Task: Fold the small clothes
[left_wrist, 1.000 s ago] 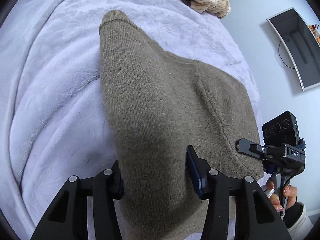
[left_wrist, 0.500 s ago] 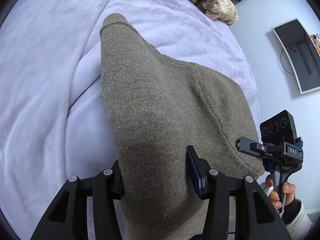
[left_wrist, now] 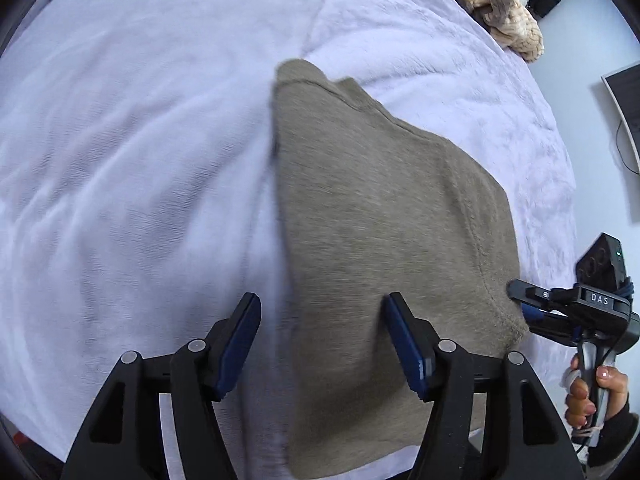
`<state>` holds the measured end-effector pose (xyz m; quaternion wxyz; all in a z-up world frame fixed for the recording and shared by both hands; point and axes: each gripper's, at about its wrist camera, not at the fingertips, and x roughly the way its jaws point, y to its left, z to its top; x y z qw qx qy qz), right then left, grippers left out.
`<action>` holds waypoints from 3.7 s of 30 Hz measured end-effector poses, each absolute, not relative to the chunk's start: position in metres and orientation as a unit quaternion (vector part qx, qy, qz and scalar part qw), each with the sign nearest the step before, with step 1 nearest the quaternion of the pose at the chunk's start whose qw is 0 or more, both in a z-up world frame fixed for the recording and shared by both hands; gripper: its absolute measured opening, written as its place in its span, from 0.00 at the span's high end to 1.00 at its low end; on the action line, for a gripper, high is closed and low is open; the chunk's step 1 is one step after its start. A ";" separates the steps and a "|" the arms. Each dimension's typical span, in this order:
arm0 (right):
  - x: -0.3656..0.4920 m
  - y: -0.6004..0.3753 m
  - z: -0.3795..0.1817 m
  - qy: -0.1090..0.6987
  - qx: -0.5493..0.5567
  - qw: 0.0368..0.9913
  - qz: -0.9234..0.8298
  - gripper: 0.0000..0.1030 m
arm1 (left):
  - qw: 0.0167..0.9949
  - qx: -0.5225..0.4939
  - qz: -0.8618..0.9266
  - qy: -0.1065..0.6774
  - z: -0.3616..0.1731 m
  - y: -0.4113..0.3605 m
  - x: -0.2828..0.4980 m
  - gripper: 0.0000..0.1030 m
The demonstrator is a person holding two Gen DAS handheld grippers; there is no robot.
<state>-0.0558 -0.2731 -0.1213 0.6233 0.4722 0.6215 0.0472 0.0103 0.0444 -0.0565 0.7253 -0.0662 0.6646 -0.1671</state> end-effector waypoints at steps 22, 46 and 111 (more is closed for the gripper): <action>-0.062 -0.221 -0.091 0.675 0.190 0.713 0.023 0.79 | 0.735 0.035 -0.154 0.659 -0.062 0.035 0.012 0.55; -0.107 -0.234 -0.123 0.708 0.286 0.641 0.076 0.92 | 0.673 0.080 -0.248 0.693 -0.061 0.045 -0.034 0.55; -0.058 -0.219 -0.044 0.678 0.144 0.719 -0.059 0.00 | 0.757 0.086 -0.104 0.640 -0.002 0.034 -0.017 0.00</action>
